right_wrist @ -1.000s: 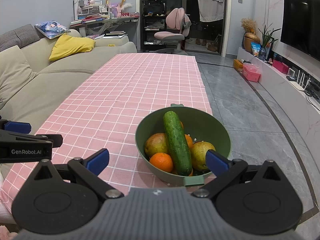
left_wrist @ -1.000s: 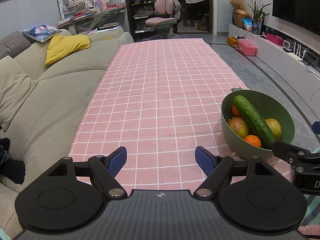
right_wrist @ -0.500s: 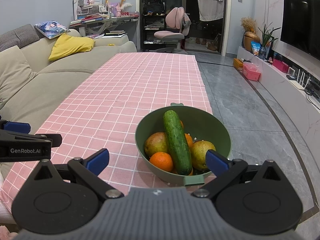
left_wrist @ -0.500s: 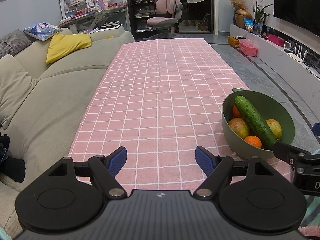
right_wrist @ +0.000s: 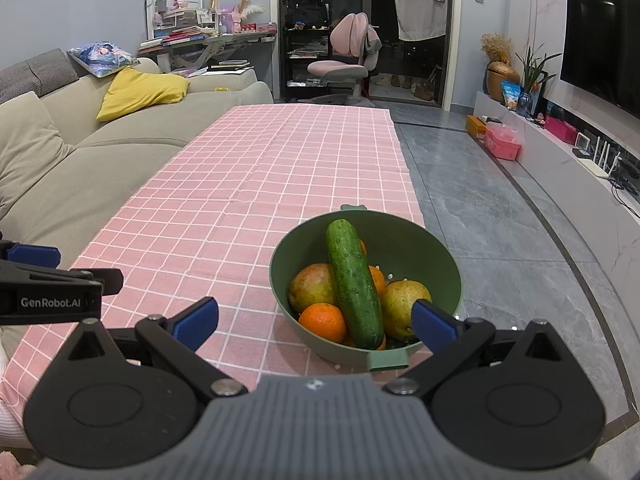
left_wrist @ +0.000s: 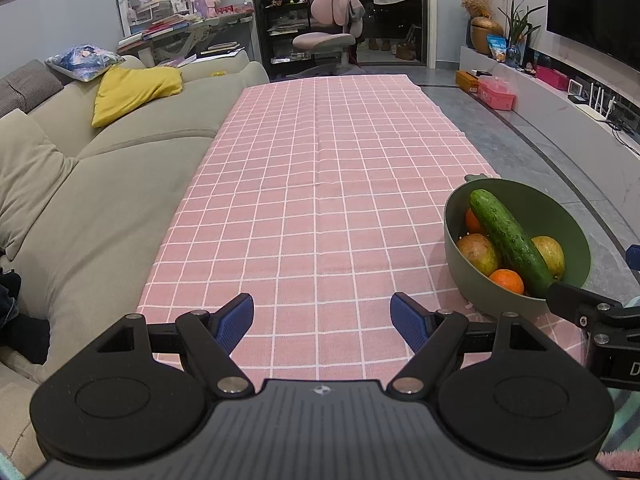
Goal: Organize fruits
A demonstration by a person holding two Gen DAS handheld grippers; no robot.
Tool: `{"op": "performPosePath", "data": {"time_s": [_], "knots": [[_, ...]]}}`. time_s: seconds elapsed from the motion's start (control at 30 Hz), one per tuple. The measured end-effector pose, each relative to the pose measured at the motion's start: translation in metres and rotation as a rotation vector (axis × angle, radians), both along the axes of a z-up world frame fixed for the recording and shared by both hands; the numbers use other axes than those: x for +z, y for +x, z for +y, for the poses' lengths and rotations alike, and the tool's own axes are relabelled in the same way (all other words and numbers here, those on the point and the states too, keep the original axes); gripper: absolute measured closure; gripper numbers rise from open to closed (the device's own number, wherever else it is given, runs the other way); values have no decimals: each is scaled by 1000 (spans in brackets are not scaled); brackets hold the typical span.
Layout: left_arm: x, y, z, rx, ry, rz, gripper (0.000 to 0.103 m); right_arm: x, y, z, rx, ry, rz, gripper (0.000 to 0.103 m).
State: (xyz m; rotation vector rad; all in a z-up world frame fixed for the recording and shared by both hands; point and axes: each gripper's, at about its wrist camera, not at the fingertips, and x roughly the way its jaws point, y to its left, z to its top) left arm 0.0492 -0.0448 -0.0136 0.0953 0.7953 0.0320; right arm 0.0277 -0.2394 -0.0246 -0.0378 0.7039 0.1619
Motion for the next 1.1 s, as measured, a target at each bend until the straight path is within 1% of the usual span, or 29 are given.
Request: {"op": "performPosePath", "data": {"time_s": [0.9, 1.1], "knots": [[-1, -1, -4, -7, 1, -3, 12, -2, 0, 4, -5, 0, 11, 4], [1, -3, -3, -16, 10, -26, 12, -2, 0, 5, -5, 0, 13, 4]]}}
